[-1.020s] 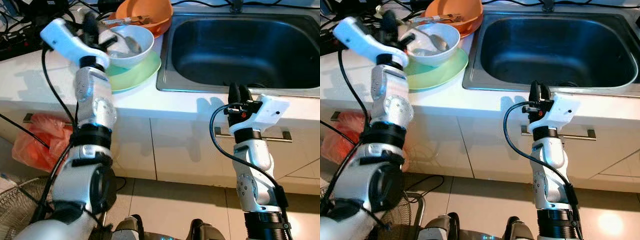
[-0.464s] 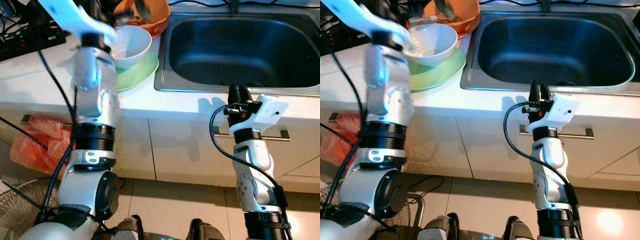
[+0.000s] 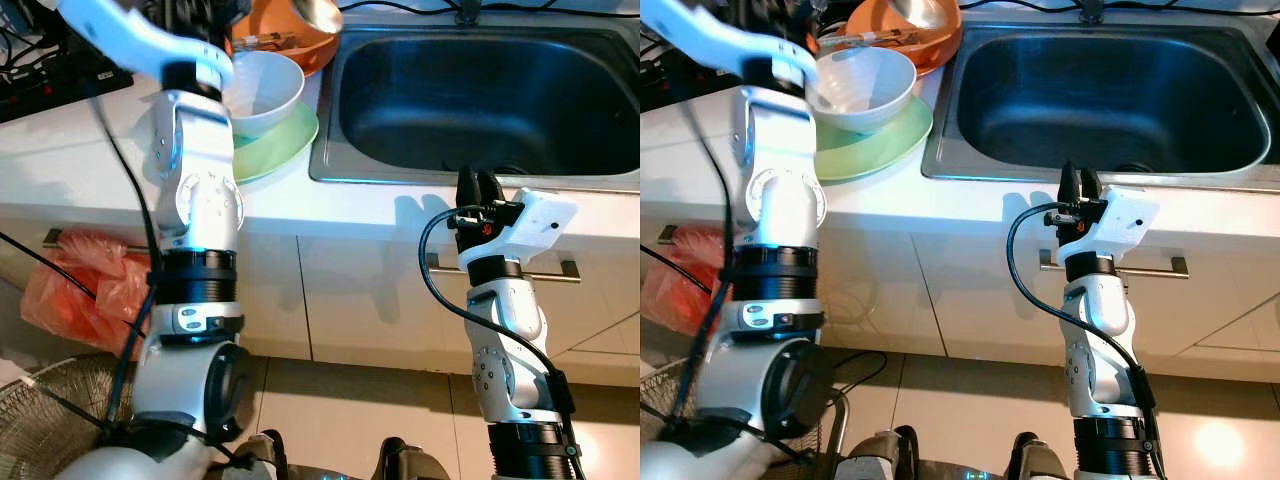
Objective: Kitchen organization
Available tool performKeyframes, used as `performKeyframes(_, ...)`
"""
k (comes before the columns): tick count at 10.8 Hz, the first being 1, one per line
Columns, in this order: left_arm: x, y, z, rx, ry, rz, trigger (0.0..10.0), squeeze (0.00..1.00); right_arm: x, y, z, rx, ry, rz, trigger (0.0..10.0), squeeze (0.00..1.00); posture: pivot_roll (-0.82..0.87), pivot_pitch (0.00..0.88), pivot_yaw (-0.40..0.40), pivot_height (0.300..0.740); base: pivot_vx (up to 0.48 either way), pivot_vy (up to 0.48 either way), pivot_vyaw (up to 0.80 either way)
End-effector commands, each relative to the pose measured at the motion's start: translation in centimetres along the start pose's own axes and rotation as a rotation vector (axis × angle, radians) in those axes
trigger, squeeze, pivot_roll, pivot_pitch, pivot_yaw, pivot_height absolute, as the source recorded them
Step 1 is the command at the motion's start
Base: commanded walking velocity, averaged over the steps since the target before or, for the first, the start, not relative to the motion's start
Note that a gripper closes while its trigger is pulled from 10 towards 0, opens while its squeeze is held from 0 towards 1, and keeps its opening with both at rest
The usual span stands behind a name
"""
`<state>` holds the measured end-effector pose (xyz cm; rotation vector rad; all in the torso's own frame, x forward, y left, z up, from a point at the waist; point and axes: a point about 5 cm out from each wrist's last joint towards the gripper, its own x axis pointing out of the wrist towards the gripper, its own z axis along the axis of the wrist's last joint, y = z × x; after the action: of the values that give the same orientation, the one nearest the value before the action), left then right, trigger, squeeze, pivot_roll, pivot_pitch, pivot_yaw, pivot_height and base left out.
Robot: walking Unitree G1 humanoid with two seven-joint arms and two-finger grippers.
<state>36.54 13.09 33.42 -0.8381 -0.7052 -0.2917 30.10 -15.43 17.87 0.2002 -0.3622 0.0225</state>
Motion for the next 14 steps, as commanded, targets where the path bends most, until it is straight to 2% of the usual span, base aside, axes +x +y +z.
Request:
performKeyframes(1,-0.4,0.5,-0.2,-0.052,0.02,0.003,10.0,0.0,0.2,0.2,0.2,0.0,-0.018,0.004,10.0,0.0,0.08,0.156,0.054,0.74,0.0,0.0,0.0)
performKeyframes(3,-1.4,1.3,-1.5,-0.179,0.087,0.024,10.0,0.0,0.3,0.3,0.2,0.022,-0.018,0.004,10.0,0.0,0.08,0.151,0.053,0.74,0.0,0.0,0.0)
performKeyframes(5,-2.6,1.3,-3.2,-0.247,0.182,-0.01,10.0,0.0,0.8,0.5,0.5,0.104,-0.019,-0.004,10.0,0.0,0.07,0.143,0.051,0.74,0.0,0.0,0.0)
performKeyframes(6,-3.1,1.4,-3.7,-0.256,0.207,-0.005,10.0,0.0,1.1,0.7,0.7,0.158,-0.019,-0.004,10.0,0.0,0.07,0.139,0.051,0.74,0.0,0.0,0.0)
performKeyframes(7,-3.3,1.4,-3.9,-0.265,0.214,-0.003,10.0,0.0,1.3,0.7,0.8,0.203,-0.018,-0.02,10.0,1.0,0.07,0.136,0.05,0.74,0.0,0.0,0.0)
performKeyframes(8,-3.6,1.4,-4.3,-0.292,0.219,0.007,10.0,0.0,1.8,0.7,1.0,0.3,-0.01,-0.042,10.0,1.0,0.07,0.129,0.049,0.74,0.0,0.0,0.0)
performKeyframes(9,-3.9,1.1,-4.8,-0.306,0.237,0.005,10.0,0.0,2.3,0.7,1.2,0.394,-0.002,-0.058,10.0,0.72,0.07,0.126,0.047,0.74,0.0,0.0,0.0)
performKeyframes(10,-4.1,0.9,-5.1,-0.314,0.245,0.002,10.0,0.0,2.7,0.9,1.4,0.478,0.002,-0.062,10.0,0.0,0.06,0.129,0.047,0.74,0.0,0.0,0.0)
performKeyframes(11,-4.2,0.8,-5.3,-0.324,0.251,0.005,10.0,0.0,2.9,1.2,1.4,0.546,0.021,-0.062,10.0,0.0,0.06,0.133,0.047,0.74,0.0,0.0,0.0)
performKeyframes(12,-4.3,0.5,-5.5,-0.325,0.261,0.003,10.0,0.0,3.2,1.6,1.3,0.662,0.047,-0.057,10.0,0.0,0.07,0.139,0.046,0.74,0.0,0.0,0.0)
performKeyframes(14,-4.3,0.4,-5.7,-0.329,0.268,-0.001,10.0,0.0,3.4,2.0,1.4,0.74,0.068,-0.04,10.0,0.0,0.07,0.143,0.047,0.74,0.0,0.0,0.0)
